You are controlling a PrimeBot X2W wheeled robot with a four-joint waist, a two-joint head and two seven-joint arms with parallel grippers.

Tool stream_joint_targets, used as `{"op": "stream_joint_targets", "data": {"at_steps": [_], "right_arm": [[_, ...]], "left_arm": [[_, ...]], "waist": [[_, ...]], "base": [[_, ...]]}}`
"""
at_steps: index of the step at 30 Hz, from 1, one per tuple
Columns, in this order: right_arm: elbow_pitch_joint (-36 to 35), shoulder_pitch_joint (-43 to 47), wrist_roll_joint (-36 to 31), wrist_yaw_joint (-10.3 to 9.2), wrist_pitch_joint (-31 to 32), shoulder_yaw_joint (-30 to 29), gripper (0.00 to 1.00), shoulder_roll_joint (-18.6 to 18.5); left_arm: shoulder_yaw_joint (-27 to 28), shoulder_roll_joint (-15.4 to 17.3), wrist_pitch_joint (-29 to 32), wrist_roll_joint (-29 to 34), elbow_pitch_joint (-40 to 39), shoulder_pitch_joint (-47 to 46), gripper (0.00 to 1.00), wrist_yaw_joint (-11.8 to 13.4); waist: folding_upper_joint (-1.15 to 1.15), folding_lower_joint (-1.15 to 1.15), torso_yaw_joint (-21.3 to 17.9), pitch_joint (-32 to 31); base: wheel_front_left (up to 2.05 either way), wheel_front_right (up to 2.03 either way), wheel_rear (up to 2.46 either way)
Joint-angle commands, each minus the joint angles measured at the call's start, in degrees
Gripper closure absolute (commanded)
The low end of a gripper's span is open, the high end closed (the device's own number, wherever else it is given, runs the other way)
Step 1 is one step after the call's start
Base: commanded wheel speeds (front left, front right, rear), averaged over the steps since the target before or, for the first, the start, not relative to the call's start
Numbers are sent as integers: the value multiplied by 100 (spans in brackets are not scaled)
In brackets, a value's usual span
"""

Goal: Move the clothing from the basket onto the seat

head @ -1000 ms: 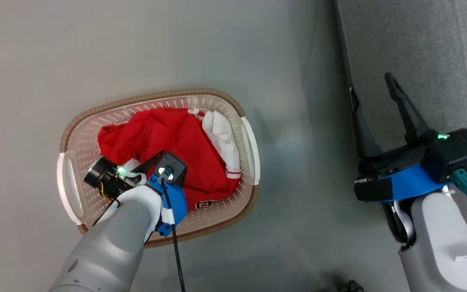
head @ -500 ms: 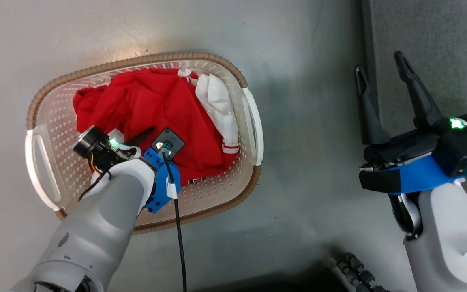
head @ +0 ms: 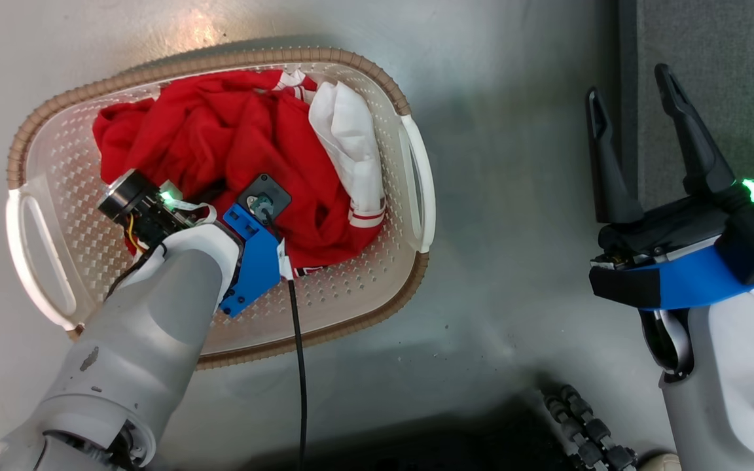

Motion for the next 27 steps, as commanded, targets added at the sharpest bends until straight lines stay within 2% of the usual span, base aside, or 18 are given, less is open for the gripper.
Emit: {"op": "stream_joint_targets", "data": {"at_steps": [1,8,9,10,11,16,27], "right_arm": [[-45,-60,-28,3,-23,-18,0,9],[-93,-25,-65,2,-23,-54,0,53],[-91,-28,-62,3,-23,-55,0,56],[-91,-30,-72,3,-23,-60,0,63],[-91,-34,-78,3,-23,-65,0,68],[-63,-76,-101,3,-23,-83,0,82],[74,-124,-79,3,-23,-84,0,42]], "left_arm": [[-15,38,68,0,12,-87,0,29],[-143,17,387,16,14,-163,0,41],[-148,9,431,2,14,-166,24,38],[-164,3,459,2,14,-176,66,39],[-182,-4,479,7,14,-186,100,39],[-268,-49,520,-33,12,-214,100,3],[-444,-219,118,-187,6,-103,100,-58]], "waist": [[0,0,-13,42],[0,0,-34,137],[0,0,-37,137],[0,0,-39,135],[0,0,-40,133],[0,0,-26,82],[0,0,109,-303]], "base": [[0,0,0],[0,0,0],[0,0,0],[0,0,0],[0,0,0],[0,0,0],[0,0,0]]}}
